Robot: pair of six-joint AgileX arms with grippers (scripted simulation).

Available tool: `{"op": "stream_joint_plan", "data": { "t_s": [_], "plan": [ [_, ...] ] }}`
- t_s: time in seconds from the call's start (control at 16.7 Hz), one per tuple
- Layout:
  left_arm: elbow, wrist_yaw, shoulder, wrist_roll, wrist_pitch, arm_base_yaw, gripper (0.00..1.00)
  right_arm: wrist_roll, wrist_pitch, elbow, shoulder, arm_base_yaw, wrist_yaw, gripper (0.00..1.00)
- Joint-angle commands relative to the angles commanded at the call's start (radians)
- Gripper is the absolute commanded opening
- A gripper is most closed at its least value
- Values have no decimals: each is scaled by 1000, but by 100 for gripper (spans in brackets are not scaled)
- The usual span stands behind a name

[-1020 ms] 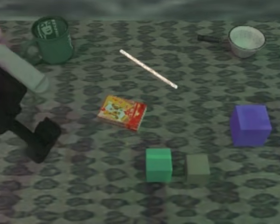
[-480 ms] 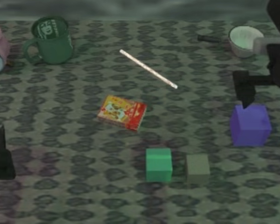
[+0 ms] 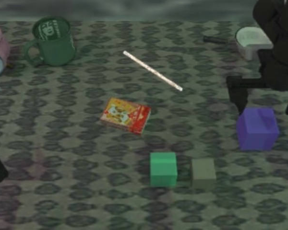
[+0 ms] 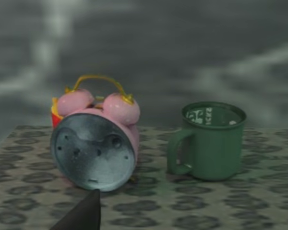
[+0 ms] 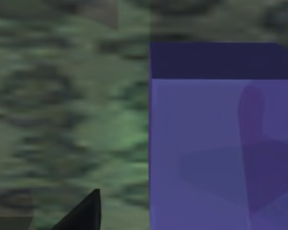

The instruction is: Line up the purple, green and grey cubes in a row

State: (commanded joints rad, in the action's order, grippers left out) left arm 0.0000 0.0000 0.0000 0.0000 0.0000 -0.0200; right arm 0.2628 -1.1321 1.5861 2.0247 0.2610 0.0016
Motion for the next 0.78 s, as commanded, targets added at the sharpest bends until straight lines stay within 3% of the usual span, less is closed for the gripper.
{"op": "stream_joint_plan", "data": {
  "t_s": [0.3,0.78],
  "plan": [
    [0,0,0,0,0,0,100,-2,17,-12,7,-3,0,100],
    [0,0,0,0,0,0,100,3,302,-185,115,1,1,100]
  ]
}}
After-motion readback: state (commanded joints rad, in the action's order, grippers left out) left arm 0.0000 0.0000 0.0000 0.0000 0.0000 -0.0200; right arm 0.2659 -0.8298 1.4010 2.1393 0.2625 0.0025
